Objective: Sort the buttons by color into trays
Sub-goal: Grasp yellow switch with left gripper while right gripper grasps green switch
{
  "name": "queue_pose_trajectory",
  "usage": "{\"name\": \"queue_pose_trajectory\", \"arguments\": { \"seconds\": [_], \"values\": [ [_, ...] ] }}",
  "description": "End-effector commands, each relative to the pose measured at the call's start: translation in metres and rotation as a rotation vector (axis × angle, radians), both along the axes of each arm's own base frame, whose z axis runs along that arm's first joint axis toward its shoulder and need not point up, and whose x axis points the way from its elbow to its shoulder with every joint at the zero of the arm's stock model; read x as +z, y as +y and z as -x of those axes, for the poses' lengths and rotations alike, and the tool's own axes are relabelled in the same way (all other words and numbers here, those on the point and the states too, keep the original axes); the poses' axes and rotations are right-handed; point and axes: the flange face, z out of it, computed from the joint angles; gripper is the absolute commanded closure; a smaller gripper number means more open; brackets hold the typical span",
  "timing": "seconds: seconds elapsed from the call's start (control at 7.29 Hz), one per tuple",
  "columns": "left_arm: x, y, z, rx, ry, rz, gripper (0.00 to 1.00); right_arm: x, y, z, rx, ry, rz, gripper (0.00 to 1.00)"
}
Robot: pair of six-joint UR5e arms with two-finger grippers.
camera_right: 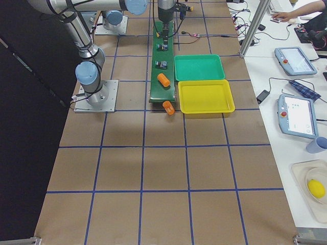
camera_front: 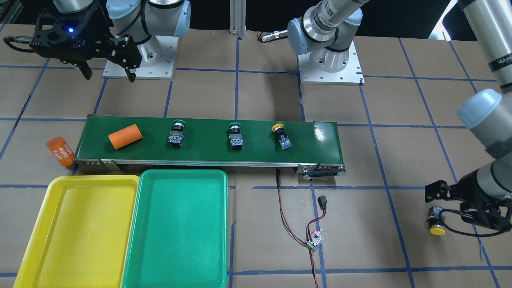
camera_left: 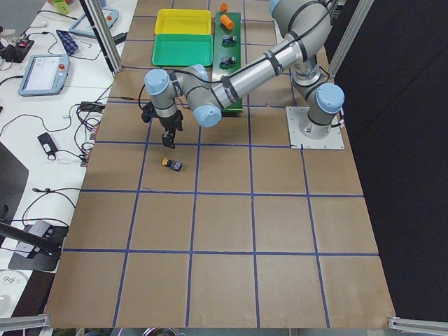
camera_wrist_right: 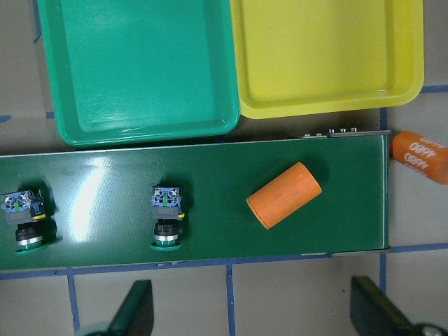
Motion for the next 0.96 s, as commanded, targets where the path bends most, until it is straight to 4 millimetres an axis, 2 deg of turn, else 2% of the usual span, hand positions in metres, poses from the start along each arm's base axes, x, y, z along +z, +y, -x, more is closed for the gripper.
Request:
{"name": "queue_pose_trajectory", "arguments": {
  "seconds": [0.0, 0.27, 0.41, 0.55, 0.69, 0.82],
  "values": [
    [-0.052, -0.02, -0.026, -0.121, -0.001, 0.018, 0.0, 0.0, -0.001, 0.0, 0.015, 0.002, 0.004, 0.0],
    [-0.077, -0.023, -0.023, -0.15, 0.069, 0.019, 0.0, -0.004, -0.001, -0.004, 0.006, 0.002, -0.01, 0.0],
    [-0.094, -0.021, -0.021, -0.147, 0.088, -0.003, 0.0, -0.036, -0.005, -0.006, 0.01, -0.006, -0.075, 0.0],
    [-0.103, -0.019, -0.023, -0.144, 0.086, -0.019, 0.0, -0.094, -0.004, -0.007, 0.013, -0.011, -0.199, 0.0],
    [-0.105, -0.017, -0.029, -0.133, 0.086, -0.022, 0.0, -0.141, -0.004, -0.008, 0.013, -0.013, -0.276, 0.0],
    [-0.109, -0.012, -0.036, -0.104, 0.092, -0.03, 0.0, -0.166, -0.009, -0.008, 0.014, -0.012, -0.251, 0.0]
  ]
}}
